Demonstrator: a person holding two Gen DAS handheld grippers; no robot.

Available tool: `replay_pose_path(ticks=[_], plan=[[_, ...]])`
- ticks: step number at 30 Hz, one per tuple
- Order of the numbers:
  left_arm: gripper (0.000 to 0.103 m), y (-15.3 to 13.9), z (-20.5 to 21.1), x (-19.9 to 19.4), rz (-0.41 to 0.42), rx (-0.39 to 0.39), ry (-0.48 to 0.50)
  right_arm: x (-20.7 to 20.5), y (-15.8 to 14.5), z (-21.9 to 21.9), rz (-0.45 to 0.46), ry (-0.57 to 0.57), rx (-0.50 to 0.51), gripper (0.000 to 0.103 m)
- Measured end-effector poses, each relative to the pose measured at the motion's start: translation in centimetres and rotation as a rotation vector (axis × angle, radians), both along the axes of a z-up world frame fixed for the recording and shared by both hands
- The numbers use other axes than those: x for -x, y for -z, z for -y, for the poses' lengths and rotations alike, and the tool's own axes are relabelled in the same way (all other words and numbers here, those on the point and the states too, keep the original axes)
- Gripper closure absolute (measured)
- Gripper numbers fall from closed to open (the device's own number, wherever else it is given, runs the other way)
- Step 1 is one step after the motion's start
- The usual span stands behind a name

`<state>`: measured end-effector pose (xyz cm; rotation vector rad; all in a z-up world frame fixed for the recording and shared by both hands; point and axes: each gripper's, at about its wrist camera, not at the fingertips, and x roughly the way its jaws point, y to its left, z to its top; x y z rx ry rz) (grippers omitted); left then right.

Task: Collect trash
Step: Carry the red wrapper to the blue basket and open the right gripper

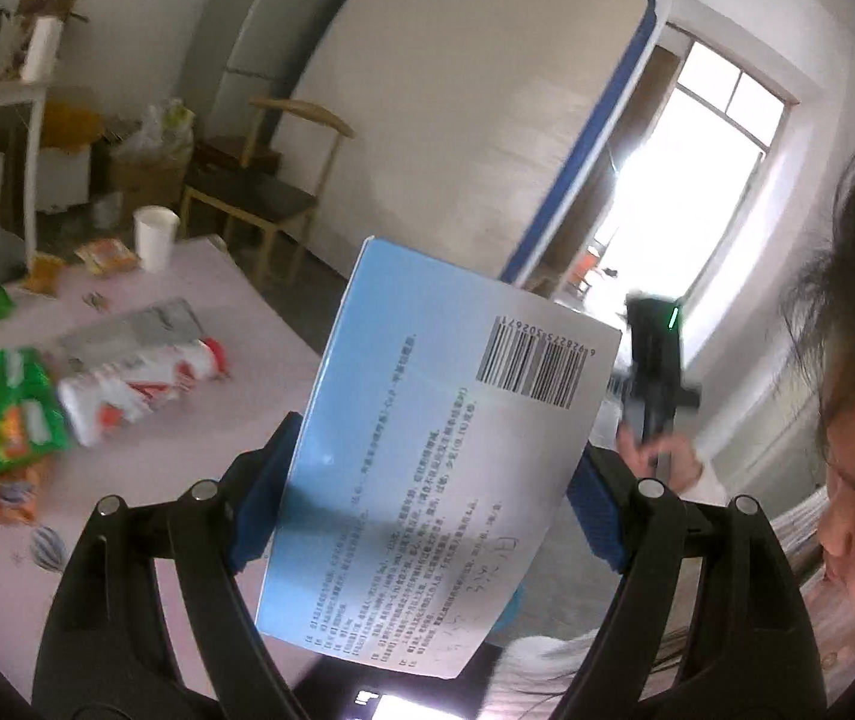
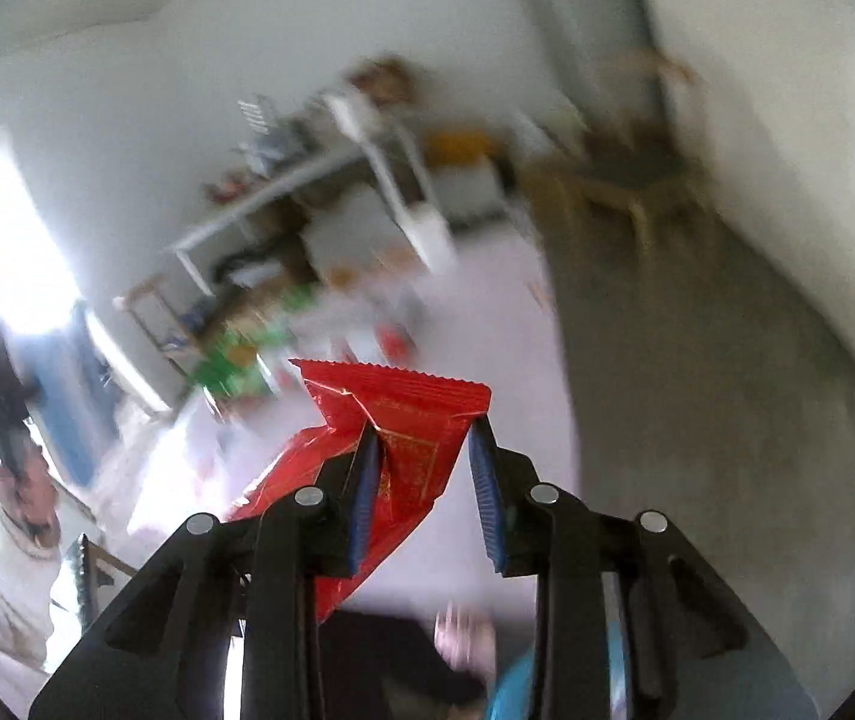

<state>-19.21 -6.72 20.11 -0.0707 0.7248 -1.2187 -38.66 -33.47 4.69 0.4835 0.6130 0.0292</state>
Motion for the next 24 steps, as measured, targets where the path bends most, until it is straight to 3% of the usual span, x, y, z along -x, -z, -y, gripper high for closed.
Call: replay_pose_path(ticks=[3, 6, 9, 10, 12, 15, 16, 17, 19, 21, 24], plan=[[0.026, 0.6, 1.7, 1.1, -0.003, -0.033, 0.028, 3.0, 10.2, 1.8, -0.187, 0.084, -0.188, 0.074], [0.026, 0.6, 3.6, 2.1, -0.005, -0.066, 0.062, 4.2, 20.8, 2.4, -0.379, 0.149, -0.288, 0.074], [0.026, 0.9, 5.0, 2.8, 0.000, -0.100, 0.084, 3.7, 31.7, 2.4, -0.590, 0.116, -0.402, 0.074], [0.026, 1.1, 5.5, 3.1, 0.008, -0.116, 0.086, 3.7, 35.4, 2.4, -0.676, 0.151, -0.404, 0.074], [0.026, 1.6, 6.4, 3.1, 0.015, -0.142, 0.084, 3.2, 40.0, 2.1, -0.770, 0.137, -0.397, 0.074], [0.026, 2.6, 7.8, 3.2, -0.011, -0.168, 0.097, 2.1, 44.4, 1.6, -0.911, 0.119, -0.321, 0.072], [0.026, 3.1, 8.5, 3.3, -0.018, -0.182, 0.106, 2.0, 45.3, 1.2, -0.948, 0.119, -0.292, 0.065], [0.026, 3.4, 9.0, 3.3, -0.021, -0.192, 0.113, 1.8, 46.1, 1.2, -0.991, 0.127, -0.261, 0.046], [0.026, 4.6, 10.8, 3.0, -0.048, -0.219, 0.138, 2.0, 46.3, 1.1, -1.021, 0.142, -0.240, 0.029], [0.026, 5.9, 12.5, 2.6, -0.083, -0.242, 0.167, 2.2, 45.9, 1.3, -1.022, 0.138, -0.248, 0.029], [0.026, 8.4, 16.4, 2.6, -0.142, -0.293, 0.248, 2.8, 42.9, 2.2, -0.961, 0.163, -0.276, 0.028]])
